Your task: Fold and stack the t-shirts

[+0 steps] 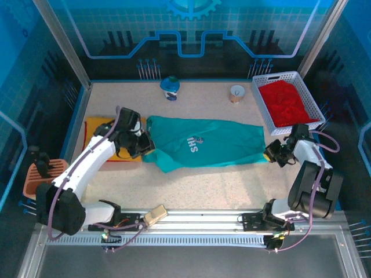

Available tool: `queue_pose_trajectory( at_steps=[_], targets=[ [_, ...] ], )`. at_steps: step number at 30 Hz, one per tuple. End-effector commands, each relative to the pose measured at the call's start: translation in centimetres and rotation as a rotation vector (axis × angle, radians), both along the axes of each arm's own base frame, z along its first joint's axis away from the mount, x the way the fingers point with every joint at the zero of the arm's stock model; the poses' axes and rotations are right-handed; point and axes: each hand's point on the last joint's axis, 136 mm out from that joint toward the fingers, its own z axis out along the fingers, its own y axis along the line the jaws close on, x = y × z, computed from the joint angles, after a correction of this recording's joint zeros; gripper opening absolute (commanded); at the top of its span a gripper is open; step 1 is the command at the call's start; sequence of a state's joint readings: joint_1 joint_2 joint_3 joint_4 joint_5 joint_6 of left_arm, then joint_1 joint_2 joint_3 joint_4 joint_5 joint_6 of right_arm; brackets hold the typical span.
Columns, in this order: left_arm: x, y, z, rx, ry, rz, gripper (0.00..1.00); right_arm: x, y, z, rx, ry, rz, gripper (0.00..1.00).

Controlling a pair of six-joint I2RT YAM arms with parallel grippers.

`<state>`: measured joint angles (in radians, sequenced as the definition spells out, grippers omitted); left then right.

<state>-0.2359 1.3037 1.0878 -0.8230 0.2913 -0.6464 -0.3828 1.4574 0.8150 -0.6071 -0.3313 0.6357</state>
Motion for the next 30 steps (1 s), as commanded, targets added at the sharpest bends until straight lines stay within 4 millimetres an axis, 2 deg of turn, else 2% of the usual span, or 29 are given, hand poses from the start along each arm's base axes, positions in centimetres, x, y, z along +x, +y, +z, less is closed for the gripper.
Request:
queue_pose_trajectory(
  at_steps=[1, 4, 5, 10, 18, 21, 26, 30],
  targets=[
    [1.7, 0.0, 0.7, -0.016, -0.009, -0.034, 0.0, 1.6, -0.7, 0.0, 0.017, -0.024, -0.009, 0.0],
    [3.8, 0.2, 0.8, -0.019, -0.011, -0.028, 0.0, 2.3, -0.9, -1.0, 0.036, -0.009, -0.01, 0.0],
    [4.6, 0.4, 0.8, -0.016, -0.013, -0.021, 0.0, 3.4, -1.2, -0.6, 0.036, -0.031, -0.011, 0.0],
    [7.5, 1.4, 0.7, 0.02, -0.015, 0.005, 0.0, 5.0, -1.0, -1.2, 0.078, -0.046, -0.01, 0.0],
    [10.6, 1.7, -0.9, 0.041, 0.018, 0.011, 0.0, 6.1, -0.4, -1.8, 0.087, -0.04, 0.008, 0.0],
    [11.7, 1.8, -2.0, 0.043, 0.036, 0.016, 0.0, 6.5, -0.1, -1.6, 0.105, -0.061, 0.015, 0.09],
    [14.4, 1.9, -3.5, 0.03, 0.054, 0.039, 0.0, 7.5, 0.9, -0.5, 0.163, -0.142, 0.029, 0.37],
    [16.6, 1.8, -4.7, 0.039, 0.073, 0.04, 0.0, 7.1, 1.5, 0.3, 0.155, -0.161, 0.048, 0.53]
  ],
)
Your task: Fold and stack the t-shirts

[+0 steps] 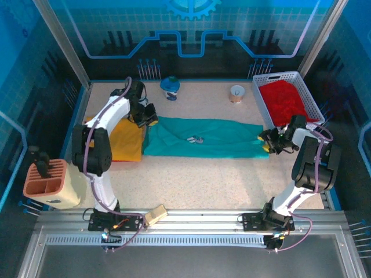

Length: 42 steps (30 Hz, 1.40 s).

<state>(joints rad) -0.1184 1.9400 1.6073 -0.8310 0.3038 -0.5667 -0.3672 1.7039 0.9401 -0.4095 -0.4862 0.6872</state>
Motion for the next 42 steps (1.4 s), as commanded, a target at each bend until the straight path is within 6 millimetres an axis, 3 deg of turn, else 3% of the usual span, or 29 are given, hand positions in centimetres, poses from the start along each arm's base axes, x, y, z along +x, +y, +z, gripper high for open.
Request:
queue_pose_trajectory(
  at_steps=[1, 2, 3, 7, 9, 12, 17, 22, 27, 30, 37, 42],
  targets=[
    [2.2, 0.4, -0.2, 0.018, -0.013, -0.004, 0.1, 0.0, 1.4, 1.7, 0.021, -0.062, 0.037, 0.55],
    [2.6, 0.7, -0.7, 0.034, -0.004, -0.002, 0.22, -0.2, 1.6, 1.9, 0.023, -0.072, 0.042, 0.57],
    [2.9, 0.9, -1.0, 0.052, 0.002, -0.001, 0.28, -0.4, 1.8, 2.0, 0.027, -0.073, 0.046, 0.58],
    [3.9, 2.1, -1.3, 0.073, -0.004, 0.015, 0.45, -1.7, 3.8, 3.8, 0.033, -0.118, 0.081, 0.6],
    [3.4, 2.2, -0.8, 0.057, -0.002, 0.016, 0.46, -2.3, 4.6, 4.8, 0.015, -0.141, 0.103, 0.66],
    [1.6, 0.7, 0.2, -0.014, -0.028, 0.004, 0.47, -3.1, 5.2, 5.9, -0.051, -0.161, 0.151, 0.78],
    [-2.9, -2.3, -0.1, -0.095, -0.028, -0.017, 0.49, -4.1, 6.0, 6.5, -0.104, -0.174, 0.204, 1.0],
    [-7.1, -5.3, -1.6, -0.14, -0.029, -0.011, 0.5, -4.5, 6.4, 6.2, -0.13, -0.172, 0.226, 1.0],
    [-8.9, -7.2, -2.4, -0.134, -0.103, 0.041, 0.55, -4.7, 6.6, 5.9, -0.137, -0.157, 0.233, 1.0],
    [-8.8, -7.4, -3.4, -0.133, -0.108, 0.062, 0.56, -4.7, 6.8, 5.9, -0.127, -0.158, 0.231, 1.0],
    [-5.9, -7.5, -3.4, -0.121, -0.18, 0.104, 0.56, -5.4, 7.0, 5.7, -0.117, -0.176, 0.206, 1.0],
    [-4.6, -8.2, -4.9, -0.117, -0.145, 0.1, 0.56, -5.9, 6.9, 5.1, -0.117, -0.157, 0.207, 1.0]
  ],
)
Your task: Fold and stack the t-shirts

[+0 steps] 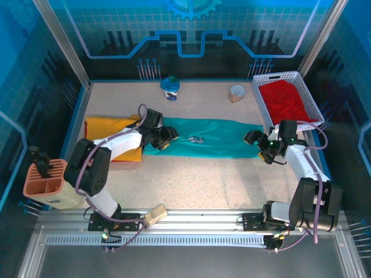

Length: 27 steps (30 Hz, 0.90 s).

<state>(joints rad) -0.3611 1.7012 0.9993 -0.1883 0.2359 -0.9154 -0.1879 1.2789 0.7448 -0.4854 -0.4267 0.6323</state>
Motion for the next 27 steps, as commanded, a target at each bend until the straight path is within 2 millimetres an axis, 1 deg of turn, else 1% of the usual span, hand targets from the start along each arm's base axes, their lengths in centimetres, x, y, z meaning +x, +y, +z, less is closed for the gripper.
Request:
queue_pose_trajectory(
  at_steps=[1, 5, 8, 11, 13, 16, 18, 19, 21, 23, 25, 27],
  targets=[
    [1.6, -0.3, -0.5, 0.004, -0.005, 0.015, 0.55, -0.4, 0.5, -0.2, 0.006, 0.002, 0.007, 1.0],
    [2.9, -0.1, -0.6, 0.047, -0.02, 0.013, 0.55, -0.5, 0.6, -0.4, 0.017, 0.0, 0.0, 1.0],
    [4.7, -0.3, 0.3, 0.075, -0.054, 0.003, 0.55, -0.6, 0.7, -0.7, 0.019, 0.003, 0.001, 1.0],
    [6.9, -0.5, 0.4, 0.116, -0.085, -0.012, 0.55, -0.8, 0.7, -1.0, 0.025, 0.012, 0.006, 1.0],
    [8.6, -0.9, -0.2, 0.138, -0.09, -0.018, 0.55, -0.9, 0.7, -1.1, 0.034, 0.016, 0.005, 1.0],
    [11.0, -1.9, -1.2, 0.145, -0.092, -0.041, 0.54, -1.1, 0.5, -1.0, 0.04, 0.014, 0.003, 1.0],
    [12.4, -2.4, -0.9, 0.153, -0.11, -0.062, 0.53, -1.3, 0.3, -0.8, 0.033, 0.01, 0.001, 1.0],
    [12.8, -2.6, -0.5, 0.157, -0.118, -0.078, 0.53, -1.3, 0.2, -0.6, 0.023, 0.006, 0.002, 1.0],
    [13.1, -2.5, 1.0, 0.174, -0.146, -0.099, 0.52, -1.3, -0.1, -0.2, 0.002, -0.007, 0.005, 1.0],
    [12.5, -1.9, 3.1, 0.195, -0.181, -0.102, 0.52, -1.3, -0.4, 0.2, -0.021, -0.013, 0.006, 1.0],
    [11.2, -1.1, 4.8, 0.214, -0.204, -0.101, 0.53, -1.1, -0.5, 0.3, -0.028, -0.018, 0.006, 1.0],
    [9.5, -0.3, 5.2, 0.228, -0.187, -0.103, 0.53, -0.9, -0.5, 0.2, -0.021, -0.02, 0.004, 1.0]
  ],
)
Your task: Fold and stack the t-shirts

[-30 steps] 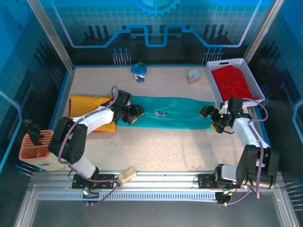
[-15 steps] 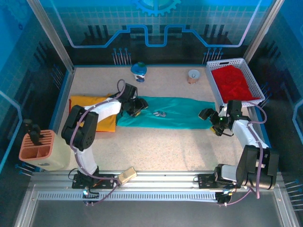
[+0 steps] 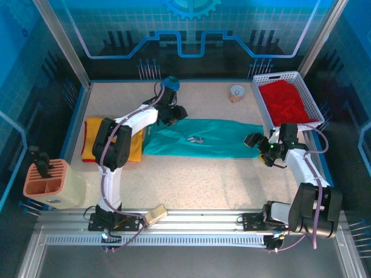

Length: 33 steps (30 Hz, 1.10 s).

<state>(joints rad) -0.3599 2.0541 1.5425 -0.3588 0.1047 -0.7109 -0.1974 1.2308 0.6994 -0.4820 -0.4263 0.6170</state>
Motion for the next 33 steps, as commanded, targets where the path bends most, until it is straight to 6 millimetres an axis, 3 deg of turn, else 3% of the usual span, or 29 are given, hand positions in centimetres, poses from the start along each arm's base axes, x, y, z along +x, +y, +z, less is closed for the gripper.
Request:
queue_pose_trajectory(
  at_steps=[1, 5, 8, 14, 19, 28, 33],
  targets=[
    [-2.7, 1.9, 3.6, 0.055, -0.021, -0.021, 0.52, 0.2, -0.3, 0.3, -0.007, -0.004, 0.003, 1.0],
    [-6.1, 2.3, 1.4, 0.071, 0.11, -0.049, 0.45, 0.7, -0.3, -0.1, -0.003, 0.004, 0.005, 0.99],
    [-7.1, 2.6, -0.9, 0.093, 0.165, -0.053, 0.41, 0.8, -0.3, -0.2, -0.002, 0.006, 0.006, 0.99],
    [-6.5, 2.0, -3.3, 0.119, 0.224, -0.069, 0.35, 0.4, -0.3, -0.3, -0.006, 0.011, 0.013, 0.99],
    [-4.6, 1.4, -4.9, 0.137, 0.229, -0.078, 0.33, 0.1, -0.2, -0.4, -0.011, 0.013, 0.017, 0.99],
    [-0.4, 0.3, -3.7, 0.162, 0.158, -0.099, 0.33, 1.6, -0.5, 0.4, -0.024, -0.004, 0.016, 0.98],
    [-0.4, 0.7, -2.3, 0.194, 0.15, -0.109, 0.33, 4.0, -0.5, 1.3, -0.144, -0.015, 0.067, 0.94]
  ],
)
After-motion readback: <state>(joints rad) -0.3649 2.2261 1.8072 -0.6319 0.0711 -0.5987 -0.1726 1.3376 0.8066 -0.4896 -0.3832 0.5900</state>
